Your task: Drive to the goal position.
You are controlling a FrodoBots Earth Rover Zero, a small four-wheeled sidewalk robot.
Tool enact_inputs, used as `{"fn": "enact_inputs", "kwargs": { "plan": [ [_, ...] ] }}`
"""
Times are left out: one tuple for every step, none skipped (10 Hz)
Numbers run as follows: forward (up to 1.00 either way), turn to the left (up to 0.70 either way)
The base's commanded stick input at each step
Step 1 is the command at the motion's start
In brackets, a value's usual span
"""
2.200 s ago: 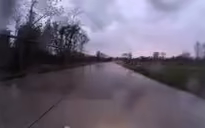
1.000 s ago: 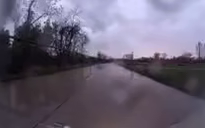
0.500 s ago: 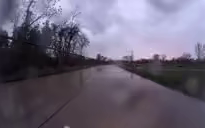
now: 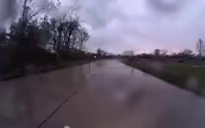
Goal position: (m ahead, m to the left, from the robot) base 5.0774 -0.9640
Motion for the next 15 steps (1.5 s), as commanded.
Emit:
{"fn": "enact_inputs", "kwargs": {
  "plan": [
    [0.7, 0.0],
    [0.7, 0.0],
    [0.7, 0.0],
    [0.7, 0.0],
    [0.7, 0.0],
    [0.7, 0.0],
    [0.7, 0.0],
    [0.7, 0.0],
    [0.7, 0.0],
    [0.7, 0.0],
    [0.7, 0.0],
    [0.7, 0.0],
    [0.7, 0.0],
    [0.7, 0.0],
    [0.7, -0.08]
  ]
}}
